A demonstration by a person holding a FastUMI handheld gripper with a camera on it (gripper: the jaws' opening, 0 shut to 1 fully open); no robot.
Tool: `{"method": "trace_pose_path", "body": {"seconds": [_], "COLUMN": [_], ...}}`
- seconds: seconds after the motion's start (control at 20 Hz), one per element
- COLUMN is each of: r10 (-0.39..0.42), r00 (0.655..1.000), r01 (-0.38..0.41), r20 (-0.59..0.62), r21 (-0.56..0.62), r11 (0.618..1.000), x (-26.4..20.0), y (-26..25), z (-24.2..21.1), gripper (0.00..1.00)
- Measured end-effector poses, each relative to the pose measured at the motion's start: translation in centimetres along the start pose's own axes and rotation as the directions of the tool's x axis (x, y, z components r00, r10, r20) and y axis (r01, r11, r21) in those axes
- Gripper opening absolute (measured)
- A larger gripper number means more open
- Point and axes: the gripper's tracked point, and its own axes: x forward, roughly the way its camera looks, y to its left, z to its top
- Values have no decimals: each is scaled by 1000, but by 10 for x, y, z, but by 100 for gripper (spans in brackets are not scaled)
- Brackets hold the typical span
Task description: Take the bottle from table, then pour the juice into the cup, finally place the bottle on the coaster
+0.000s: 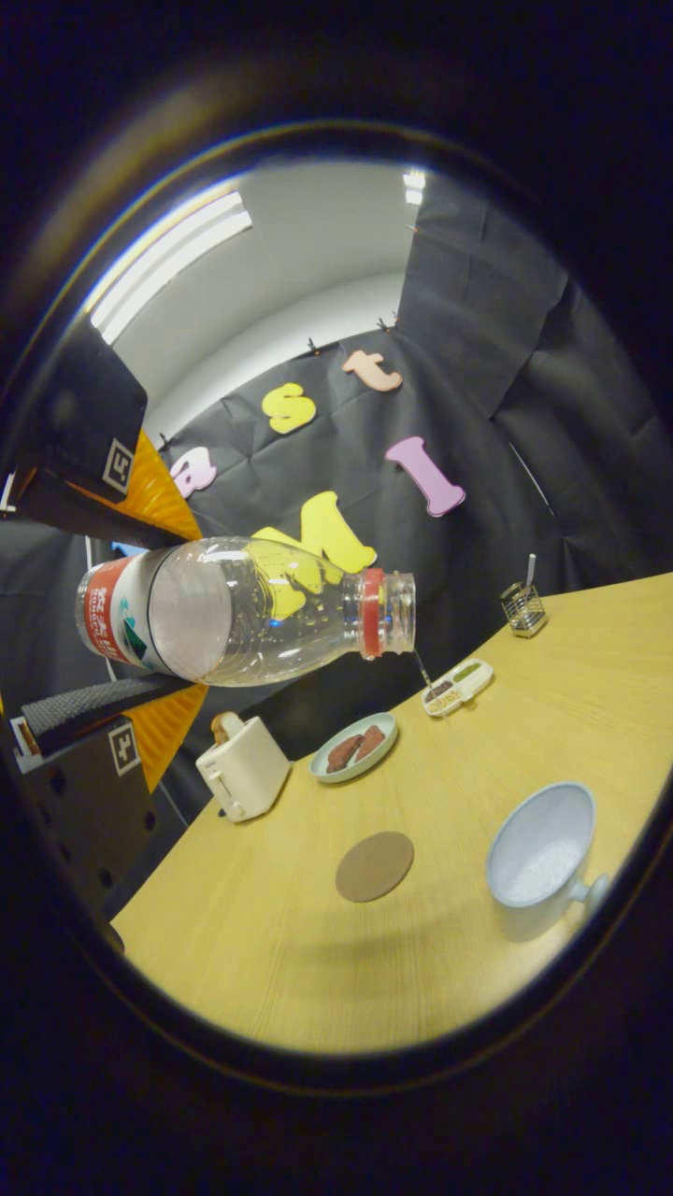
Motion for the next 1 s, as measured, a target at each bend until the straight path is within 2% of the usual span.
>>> {"method": "trace_pose_path", "body": {"seconds": [0.2, 0.4, 0.5, 0.65, 0.75, 0.8, 0.95, 1.0], "r10": [12, 7, -46, -100, -125, -147, -181, -186], "r00": [1000, 1000, 999, 993, 990, 987, 981, 980], "r01": [-12, -8, 39, 71, 71, 79, 62, 45], "r20": [0, -7, -28, -55, -73, -72, -73, -74], "r21": [-18, -94, -201, -393, -506, -576, -762, -825], "r11": [1000, 996, 979, 917, 860, 814, 644, 563], "x": [0, -2, 2, -1, -8, -10, -18, -23], "y": [0, -9, -20, -22, -23, -25, -23, -22], "z": [0, 1, -5, -19, -28, -30, -38, -41], "gripper": [73, 73, 73, 74, 74, 74, 74, 74]}}
